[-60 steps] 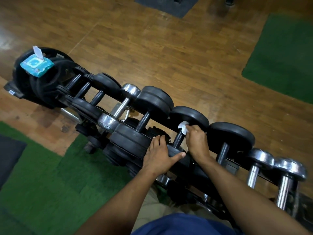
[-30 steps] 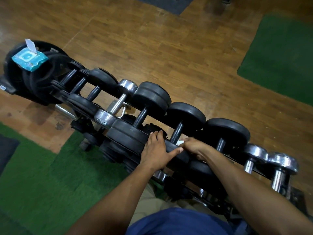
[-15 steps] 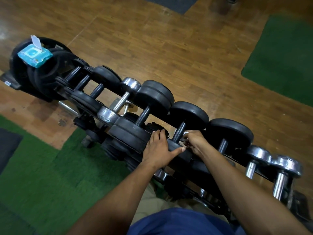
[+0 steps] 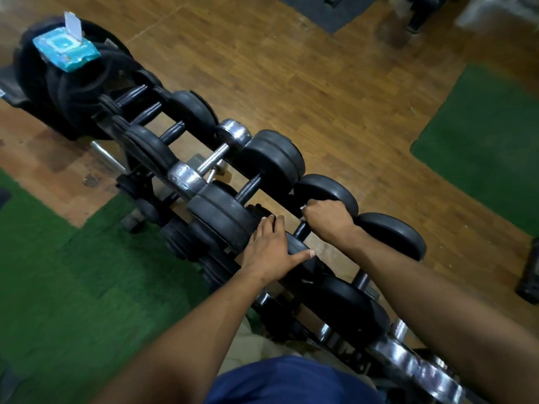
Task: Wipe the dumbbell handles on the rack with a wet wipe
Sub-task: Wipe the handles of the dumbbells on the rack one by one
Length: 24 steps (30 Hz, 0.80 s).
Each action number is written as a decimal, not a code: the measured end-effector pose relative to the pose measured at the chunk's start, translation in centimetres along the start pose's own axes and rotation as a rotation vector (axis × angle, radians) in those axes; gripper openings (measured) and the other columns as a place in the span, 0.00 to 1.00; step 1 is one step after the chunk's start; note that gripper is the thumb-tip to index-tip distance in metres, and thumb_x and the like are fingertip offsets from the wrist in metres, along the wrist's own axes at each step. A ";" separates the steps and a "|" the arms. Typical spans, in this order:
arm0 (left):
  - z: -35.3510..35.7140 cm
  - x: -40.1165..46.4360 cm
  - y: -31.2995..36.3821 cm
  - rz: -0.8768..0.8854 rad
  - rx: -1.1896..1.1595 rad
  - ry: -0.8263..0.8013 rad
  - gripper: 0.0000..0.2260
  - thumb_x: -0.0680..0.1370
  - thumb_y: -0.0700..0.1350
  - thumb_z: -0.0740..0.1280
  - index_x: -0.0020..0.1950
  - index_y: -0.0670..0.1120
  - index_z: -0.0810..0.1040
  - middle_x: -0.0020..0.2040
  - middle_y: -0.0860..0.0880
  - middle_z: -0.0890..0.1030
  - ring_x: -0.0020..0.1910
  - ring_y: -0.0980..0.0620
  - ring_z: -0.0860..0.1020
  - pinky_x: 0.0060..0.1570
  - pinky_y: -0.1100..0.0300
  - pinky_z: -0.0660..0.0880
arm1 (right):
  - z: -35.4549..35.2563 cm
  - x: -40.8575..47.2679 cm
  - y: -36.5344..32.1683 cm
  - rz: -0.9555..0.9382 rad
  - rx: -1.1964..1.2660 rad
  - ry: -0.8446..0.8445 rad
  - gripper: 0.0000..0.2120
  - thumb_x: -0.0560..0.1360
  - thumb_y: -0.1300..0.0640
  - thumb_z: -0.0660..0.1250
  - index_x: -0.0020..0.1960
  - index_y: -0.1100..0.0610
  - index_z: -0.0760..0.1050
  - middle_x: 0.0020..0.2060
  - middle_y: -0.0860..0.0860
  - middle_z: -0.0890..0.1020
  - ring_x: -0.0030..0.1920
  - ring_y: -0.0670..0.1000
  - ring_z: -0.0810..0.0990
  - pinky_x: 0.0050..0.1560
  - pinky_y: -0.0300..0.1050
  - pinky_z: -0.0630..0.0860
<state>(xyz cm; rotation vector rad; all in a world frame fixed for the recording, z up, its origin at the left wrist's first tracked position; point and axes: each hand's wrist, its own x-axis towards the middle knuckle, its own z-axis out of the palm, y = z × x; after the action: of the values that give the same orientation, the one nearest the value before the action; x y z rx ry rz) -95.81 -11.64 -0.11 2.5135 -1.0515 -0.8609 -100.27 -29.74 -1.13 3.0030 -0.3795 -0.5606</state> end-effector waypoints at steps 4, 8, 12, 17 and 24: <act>0.5 -0.3 0.2 -0.057 -0.035 0.049 0.57 0.68 0.78 0.64 0.82 0.44 0.47 0.83 0.43 0.53 0.82 0.44 0.51 0.79 0.46 0.53 | -0.3 1.8 -0.2 0.021 -0.065 -0.142 0.07 0.79 0.54 0.64 0.47 0.52 0.80 0.44 0.49 0.82 0.39 0.53 0.81 0.33 0.47 0.73; 0.9 -1.0 0.3 -0.110 -0.097 0.096 0.58 0.67 0.78 0.65 0.82 0.43 0.47 0.83 0.44 0.52 0.82 0.46 0.51 0.80 0.48 0.50 | -0.8 2.6 -1.6 0.078 0.080 -0.374 0.14 0.81 0.48 0.59 0.46 0.53 0.80 0.41 0.52 0.83 0.39 0.54 0.81 0.37 0.47 0.76; 0.7 -1.0 0.4 -0.114 -0.107 0.100 0.57 0.67 0.78 0.66 0.82 0.43 0.49 0.83 0.44 0.53 0.82 0.46 0.51 0.80 0.47 0.51 | -1.9 3.0 -2.4 0.028 0.249 -0.544 0.15 0.81 0.49 0.59 0.48 0.56 0.81 0.39 0.52 0.85 0.34 0.49 0.84 0.41 0.47 0.81; 0.5 -1.0 0.5 -0.122 -0.108 0.079 0.57 0.67 0.78 0.66 0.82 0.43 0.49 0.83 0.44 0.53 0.82 0.46 0.51 0.80 0.47 0.52 | -1.7 2.2 -2.2 0.119 0.007 -0.259 0.10 0.79 0.52 0.65 0.41 0.54 0.77 0.34 0.50 0.78 0.33 0.52 0.76 0.32 0.44 0.71; 0.2 -1.0 0.7 -0.116 -0.105 0.061 0.56 0.68 0.77 0.67 0.82 0.43 0.50 0.83 0.44 0.53 0.82 0.45 0.51 0.80 0.46 0.54 | 0.3 1.6 -2.2 -0.100 0.431 -0.456 0.11 0.79 0.56 0.61 0.50 0.49 0.82 0.39 0.48 0.83 0.40 0.50 0.80 0.43 0.48 0.76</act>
<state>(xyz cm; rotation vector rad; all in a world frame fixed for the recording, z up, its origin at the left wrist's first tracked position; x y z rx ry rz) -96.88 -11.38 0.46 2.5154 -0.8262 -0.8421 -98.42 -28.03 -2.18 3.2826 -0.4197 -1.3418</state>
